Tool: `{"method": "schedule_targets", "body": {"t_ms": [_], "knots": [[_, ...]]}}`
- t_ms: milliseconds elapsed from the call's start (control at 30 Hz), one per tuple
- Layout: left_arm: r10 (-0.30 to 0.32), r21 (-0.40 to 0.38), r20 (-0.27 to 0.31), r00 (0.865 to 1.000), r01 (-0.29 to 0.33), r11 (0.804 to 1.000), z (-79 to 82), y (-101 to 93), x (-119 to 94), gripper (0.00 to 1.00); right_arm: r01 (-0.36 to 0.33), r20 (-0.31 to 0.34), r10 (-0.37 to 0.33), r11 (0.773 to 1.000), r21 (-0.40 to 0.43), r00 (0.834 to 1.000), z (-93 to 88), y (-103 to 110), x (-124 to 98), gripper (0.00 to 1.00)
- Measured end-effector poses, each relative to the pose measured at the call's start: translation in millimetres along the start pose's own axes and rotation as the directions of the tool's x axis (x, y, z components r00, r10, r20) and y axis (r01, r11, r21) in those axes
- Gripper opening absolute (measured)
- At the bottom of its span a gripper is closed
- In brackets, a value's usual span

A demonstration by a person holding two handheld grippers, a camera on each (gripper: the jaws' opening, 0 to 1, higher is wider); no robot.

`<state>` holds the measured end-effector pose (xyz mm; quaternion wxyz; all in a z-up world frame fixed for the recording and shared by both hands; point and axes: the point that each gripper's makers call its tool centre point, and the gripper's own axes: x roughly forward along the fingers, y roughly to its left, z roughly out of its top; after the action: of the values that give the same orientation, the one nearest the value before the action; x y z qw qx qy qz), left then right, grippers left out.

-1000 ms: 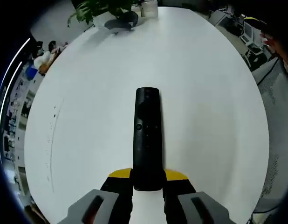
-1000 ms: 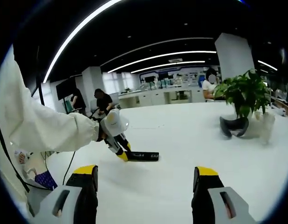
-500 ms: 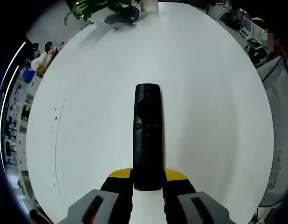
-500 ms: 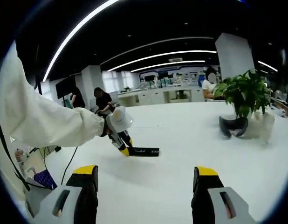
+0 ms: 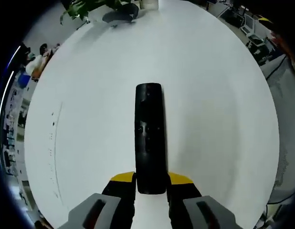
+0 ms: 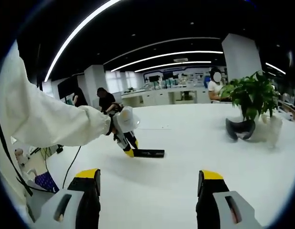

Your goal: Press the specified remote control buttons in sequence, fully releasing each button before pressing the next.

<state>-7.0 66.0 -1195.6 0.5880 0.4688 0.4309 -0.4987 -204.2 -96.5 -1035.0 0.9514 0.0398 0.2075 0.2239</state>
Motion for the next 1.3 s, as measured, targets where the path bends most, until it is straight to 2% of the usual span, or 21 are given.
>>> {"method": "schedule_targets", "body": {"t_ms": [67,167,267,400,467,533,567,633,667,733,767,800,900,967,1000,1067,1100,1133,1200,1267,1300], "knots": [[0.067,-0.007,0.008,0.998,-0.067,0.998,0.1,7.9,-2.2,0.32,-0.009,0.001,0.009,1.000,0.001,1.000,0.1,2.4,0.5,0.83],[0.098,-0.074,0.009,0.995,-0.097,0.992,-1.9,9.6,-2.9,0.37,-0.015,-0.001,0.015,1.000,-0.008,1.000,0.0,5.4,0.3,0.83],[0.219,-0.113,0.048,0.975,-0.212,0.971,-4.0,22.1,-9.7,0.49,-0.018,0.009,0.018,1.000,-0.014,1.000,3.2,7.0,-1.2,0.83],[0.264,-0.286,0.078,0.961,-0.232,0.930,-13.0,21.0,-13.4,0.59,-0.025,0.032,0.025,1.000,0.004,0.999,8.2,8.0,-4.0,0.84],[0.270,-0.326,0.095,0.958,-0.226,0.918,-15.4,18.5,-14.8,0.66,-0.026,0.040,0.026,1.000,0.013,0.999,9.7,8.2,-4.5,0.84],[0.300,-0.367,0.143,0.943,-0.231,0.901,-12.9,16.6,-22.9,0.65,-0.024,0.042,0.024,1.000,0.011,0.999,9.8,8.6,-4.6,0.84],[0.312,-0.414,0.170,0.935,-0.219,0.883,-11.6,15.1,-27.1,0.67,-0.024,0.041,0.024,1.000,0.010,0.999,9.4,8.8,-4.5,0.85],[0.302,-0.447,0.192,0.934,-0.191,0.874,-10.4,8.2,-32.0,0.71,-0.027,0.038,0.027,1.000,0.009,0.999,8.5,10.2,-4.2,0.85],[0.335,-0.450,0.203,0.920,-0.216,0.866,-10.1,8.6,-38.3,0.73,-0.030,0.039,0.030,1.000,0.006,0.999,8.3,11.3,-3.9,0.85],[0.362,-0.472,0.228,0.904,-0.223,0.853,-7.8,1.7,-47.6,0.77,-0.034,0.039,0.034,0.999,0.003,0.999,8.6,12.9,-3.7,0.85],[0.393,-0.480,0.260,0.882,-0.235,0.845,-3.8,1.2,-52.8,0.81,-0.037,0.041,0.037,0.999,0.001,0.998,9.0,14.0,-3.8,0.86],[0.405,-0.481,0.272,0.873,-0.241,0.843,-2.5,-1.3,-55.8,0.84,-0.039,0.043,0.039,0.999,0.001,0.998,9.4,14.8,-4.0,0.86],[0.419,-0.490,0.276,0.865,-0.248,0.835,-3.1,-13.4,-61.1,0.89,-0.046,0.046,0.046,0.999,0.003,0.998,9.2,17.3,-4.5,0.87],[0.441,-0.522,0.305,0.844,-0.239,0.819,0.7,-20.7,-67.9,0.93,-0.049,0.040,0.049,0.999,-0.004,0.998,8.2,18.2,-3.9,0.89],[0.442,-0.529,0.310,0.842,-0.233,0.816,1.2,-22.6,-68.9,0.94,-0.048,0.039,0.048,0.999,-0.006,0.998,7.9,18.0,-3.6,0.90],[0.461,-0.574,0.328,0.825,-0.214,0.791,1.9,-30.7,-75.6,0.99,-0.043,0.042,0.043,0.999,-0.008,0.998,8.2,16.5,-3.6,0.91],[0.465,-0.589,0.329,0.822,-0.207,0.781,0.8,-33.7,-77.7,0.99,-0.042,0.046,0.042,0.999,0.001,0.998,8.6,14.9,-3.7,0.91],[0.479,-0.610,0.333,0.812,-0.202,0.766,-0.1,-37.1,-82.6,0.99,-0.043,0.045,0.043,0.999,0.013,0.998,8.4,13.6,-3.8,0.92],[0.512,-0.631,0.362,0.779,-0.199,0.750,2.7,-43.4,-93.4,0.99,-0.041,0.054,0.039,0.999,0.029,0.998,9.7,11.3,-5.3,0.93],[0.523,-0.651,0.363,0.771,-0.191,0.735,1.4,-50.7,-98.8,0.99,-0.034,0.061,0.031,0.999,0.040,0.998,10.9,9.1,-6.3,0.94],[0.535,-0.670,0.373,0.758,-0.178,0.720,2.1,-55.7,-103.0,0.99,-0.033,0.064,0.030,0.998,0.051,0.997,11.2,8.2,-6.5,0.96]]}}
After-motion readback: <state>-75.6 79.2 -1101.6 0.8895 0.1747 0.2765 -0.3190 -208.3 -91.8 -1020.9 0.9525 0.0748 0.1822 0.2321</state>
